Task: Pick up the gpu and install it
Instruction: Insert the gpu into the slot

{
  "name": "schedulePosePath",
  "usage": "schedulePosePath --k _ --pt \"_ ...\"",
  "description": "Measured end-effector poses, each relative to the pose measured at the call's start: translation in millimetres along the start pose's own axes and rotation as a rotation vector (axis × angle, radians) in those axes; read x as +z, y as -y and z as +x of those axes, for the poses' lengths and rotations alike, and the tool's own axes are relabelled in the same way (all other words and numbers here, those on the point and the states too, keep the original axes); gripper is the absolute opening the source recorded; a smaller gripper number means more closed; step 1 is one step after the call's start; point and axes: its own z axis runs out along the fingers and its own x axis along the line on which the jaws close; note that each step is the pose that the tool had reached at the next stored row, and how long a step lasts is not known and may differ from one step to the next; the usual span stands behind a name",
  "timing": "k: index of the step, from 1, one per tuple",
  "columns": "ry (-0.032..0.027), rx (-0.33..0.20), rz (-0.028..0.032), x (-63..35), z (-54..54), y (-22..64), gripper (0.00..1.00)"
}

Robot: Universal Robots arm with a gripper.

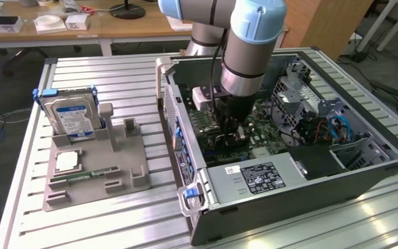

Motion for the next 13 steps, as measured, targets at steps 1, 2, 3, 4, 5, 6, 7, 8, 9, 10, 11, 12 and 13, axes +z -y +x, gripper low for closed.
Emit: schedulePosePath --k 1,2,3,4,5,6,7,8,9,10,11,12,13 --pt "0.0002 0.0 0.0001 0.0 0.0 0.1 0.34" --pt "0.0003 0.0 0.0002 -0.2 0.0 0.1 0.34" --pt "-0.0004 0.0 -0.0002 -1.0 0.1 0.1 0.34" --pt "-0.0002 0.0 -0.0001 -1.8 0.1 0.1 0.34" --pt "0.0 0.0 0.0001 -2.8 0.1 0.1 0.34" --pt "0.0 0.0 0.0002 -3.8 0.1 0.2 0.34" --pt "0.0 0.0 0.0003 -4.9 0.1 0.2 0.34" --pt "-0.0001 0.0 0.0003 -5.9 0.1 0.3 0.34" --pt "0.0001 0.0 0.0004 -6.8 0.1 0.3 0.34" --pt "0.0 0.0 0.0004 -7.7 0.1 0.3 0.34" --pt "0.0 0.0 0.0004 -8.5 0.0 0.3 0.34" --pt "0.0 0.0 0.0005 -9.2 0.1 0.3 0.34" --pt "0.0001 0.0 0.0006 -9.8 0.0 0.3 0.34"
